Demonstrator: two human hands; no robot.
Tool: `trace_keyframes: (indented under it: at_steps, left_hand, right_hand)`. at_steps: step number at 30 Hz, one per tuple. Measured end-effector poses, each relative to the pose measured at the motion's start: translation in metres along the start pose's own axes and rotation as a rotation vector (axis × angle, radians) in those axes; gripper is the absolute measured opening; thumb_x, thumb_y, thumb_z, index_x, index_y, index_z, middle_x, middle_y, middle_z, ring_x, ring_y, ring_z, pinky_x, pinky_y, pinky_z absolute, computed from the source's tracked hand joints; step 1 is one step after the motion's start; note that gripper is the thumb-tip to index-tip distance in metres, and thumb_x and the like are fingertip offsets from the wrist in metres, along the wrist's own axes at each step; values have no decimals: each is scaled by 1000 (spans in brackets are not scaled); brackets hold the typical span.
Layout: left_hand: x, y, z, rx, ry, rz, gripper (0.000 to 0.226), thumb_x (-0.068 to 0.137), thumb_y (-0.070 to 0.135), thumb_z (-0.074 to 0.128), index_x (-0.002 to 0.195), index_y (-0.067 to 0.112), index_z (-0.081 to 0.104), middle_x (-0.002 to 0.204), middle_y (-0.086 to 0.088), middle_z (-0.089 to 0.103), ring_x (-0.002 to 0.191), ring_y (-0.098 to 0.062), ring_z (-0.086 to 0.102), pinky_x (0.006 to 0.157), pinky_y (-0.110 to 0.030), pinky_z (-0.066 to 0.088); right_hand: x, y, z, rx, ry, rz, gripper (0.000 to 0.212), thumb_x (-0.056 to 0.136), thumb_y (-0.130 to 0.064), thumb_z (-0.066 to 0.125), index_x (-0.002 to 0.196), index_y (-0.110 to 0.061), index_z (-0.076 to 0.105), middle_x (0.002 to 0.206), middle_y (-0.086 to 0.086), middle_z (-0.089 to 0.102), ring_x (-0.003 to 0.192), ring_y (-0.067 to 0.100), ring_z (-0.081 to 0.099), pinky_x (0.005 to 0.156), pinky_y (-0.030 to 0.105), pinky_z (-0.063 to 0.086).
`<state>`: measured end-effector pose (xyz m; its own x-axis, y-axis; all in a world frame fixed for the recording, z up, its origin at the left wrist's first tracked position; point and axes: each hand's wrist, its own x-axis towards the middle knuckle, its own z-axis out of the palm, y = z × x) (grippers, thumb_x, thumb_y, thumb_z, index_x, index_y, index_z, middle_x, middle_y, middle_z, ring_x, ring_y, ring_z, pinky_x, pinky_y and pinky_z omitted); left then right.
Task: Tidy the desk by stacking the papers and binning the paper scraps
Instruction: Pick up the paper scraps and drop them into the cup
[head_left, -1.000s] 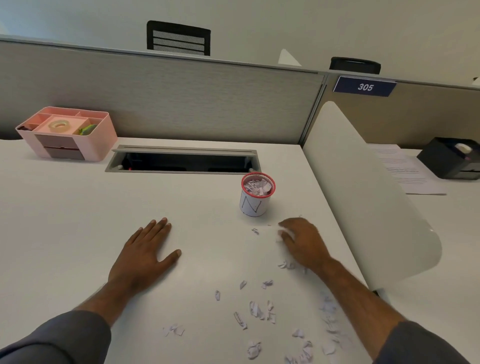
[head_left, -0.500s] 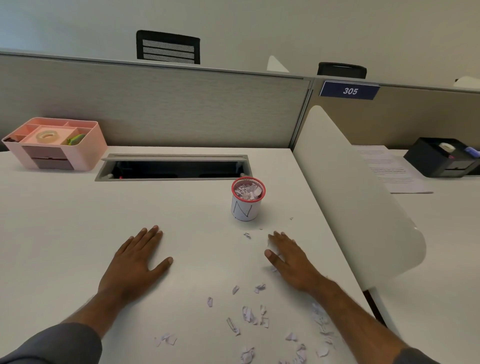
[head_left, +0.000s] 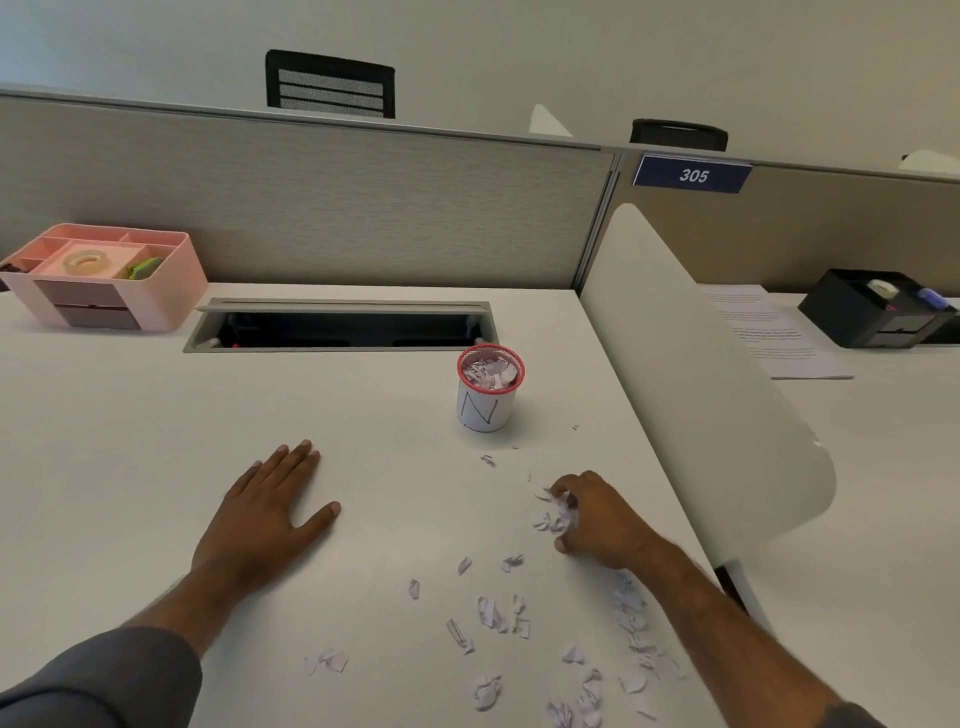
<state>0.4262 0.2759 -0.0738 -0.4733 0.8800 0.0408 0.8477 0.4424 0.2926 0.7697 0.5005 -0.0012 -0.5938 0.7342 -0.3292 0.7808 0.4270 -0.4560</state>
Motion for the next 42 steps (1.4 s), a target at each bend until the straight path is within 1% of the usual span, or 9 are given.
trace_keyframes:
  at_steps: [4,9,11,15,22,27,31,37,42]
  left_hand:
    - [0,1,-2,-5,0,0,86,87,77,22,159,32,19,164,22,6,151,4,-1,125,-29,5]
    - [-1,3,-3,-12,3,4,86,87,77,22,159,30,20,165,21,8,151,2,0,125,-30,5]
    - [-1,3,-4,-8,1,2,87,86,77,22,159,30,20,165,21,7,152,2,0,125,-30,5]
    - [-1,5,-5,-8,0,-1,86,87,76,22,159,31,19,165,22,6,151,3,-2,125,-29,4]
    - [-3,4,-5,-2,-9,-5,85,87,76,21,160,33,16,164,23,2,151,5,-5,125,-27,1]
    - [-1,4,-4,1,-11,-4,85,87,77,20,160,33,14,164,24,1,150,5,-6,125,-28,1]
    - [-1,4,-4,10,-13,-6,84,88,76,20,160,33,13,164,24,-1,150,6,-9,125,-27,0]
    - [-2,5,-6,10,-11,-14,83,88,76,19,160,35,10,163,26,-4,148,9,-14,123,-23,-6]
    - [-3,6,-6,0,-8,-16,83,88,76,19,160,35,10,163,27,-5,147,10,-16,122,-22,-7]
  right_hand:
    - [5,-9,5,91,60,-39,47,72,-5,79,116,-11,62,115,12,57,92,18,54,75,14,35]
    - [5,-18,5,53,-40,-41,84,69,-38,85,140,-23,42,125,4,40,115,18,47,99,26,40]
    - [5,-25,14,13,-3,-83,68,71,-35,83,131,-18,54,116,6,45,108,22,51,94,28,44]
    - [8,-32,37,-43,151,-190,15,80,-5,69,94,-9,72,87,0,49,80,18,57,67,17,38]
    - [27,-34,37,-202,43,-155,22,80,-6,67,101,-11,73,107,4,68,99,19,63,78,16,37]
    - [28,-41,0,115,173,-85,16,74,4,71,82,-7,78,78,6,73,65,10,61,61,6,42]
    - [29,-56,-38,412,104,-65,19,73,6,76,78,-12,74,67,9,67,54,13,62,59,15,50]
    - [56,-85,-83,717,211,-135,19,73,10,76,82,-6,75,81,16,66,69,23,66,63,22,57]
    - [85,-110,-95,647,317,-121,16,78,3,75,88,-8,74,99,15,71,90,31,70,79,40,61]
